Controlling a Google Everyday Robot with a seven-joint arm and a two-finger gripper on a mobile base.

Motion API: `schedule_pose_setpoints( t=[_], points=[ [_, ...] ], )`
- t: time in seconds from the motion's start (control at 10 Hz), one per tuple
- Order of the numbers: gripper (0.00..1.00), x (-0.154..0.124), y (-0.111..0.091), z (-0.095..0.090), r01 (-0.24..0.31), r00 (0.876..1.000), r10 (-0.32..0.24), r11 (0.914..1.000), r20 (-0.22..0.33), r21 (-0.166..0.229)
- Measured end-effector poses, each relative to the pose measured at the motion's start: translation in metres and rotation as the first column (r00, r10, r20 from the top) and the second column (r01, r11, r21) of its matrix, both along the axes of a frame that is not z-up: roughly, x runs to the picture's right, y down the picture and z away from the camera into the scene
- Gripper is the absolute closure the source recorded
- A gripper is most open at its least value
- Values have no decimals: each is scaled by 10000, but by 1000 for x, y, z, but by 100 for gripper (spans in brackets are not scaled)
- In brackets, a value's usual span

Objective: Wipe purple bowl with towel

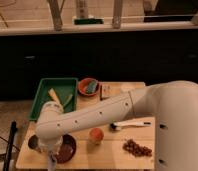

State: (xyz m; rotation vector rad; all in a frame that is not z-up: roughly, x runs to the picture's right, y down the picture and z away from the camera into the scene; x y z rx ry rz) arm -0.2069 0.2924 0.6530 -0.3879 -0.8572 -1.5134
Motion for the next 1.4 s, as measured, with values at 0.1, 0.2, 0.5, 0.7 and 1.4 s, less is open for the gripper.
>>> schedule_pose_setpoints(
  t=[0.1, 0.2, 0.5, 0.7, 1.4],
  points=[
    [100, 13, 2, -1, -94, 9999, 93, 9999, -123, -63],
    [100, 24, 3, -1, -190, 9995, 188, 9998, -251, -97],
    [100, 62, -5, 8, -815, 9927, 815, 9967, -893, 31],
    [100, 64, -16, 14, -930, 9918, 947, 9954, -860, 226],
    [100, -13, -37, 11, -262, 9989, 233, 9971, 411, 714]
  ],
)
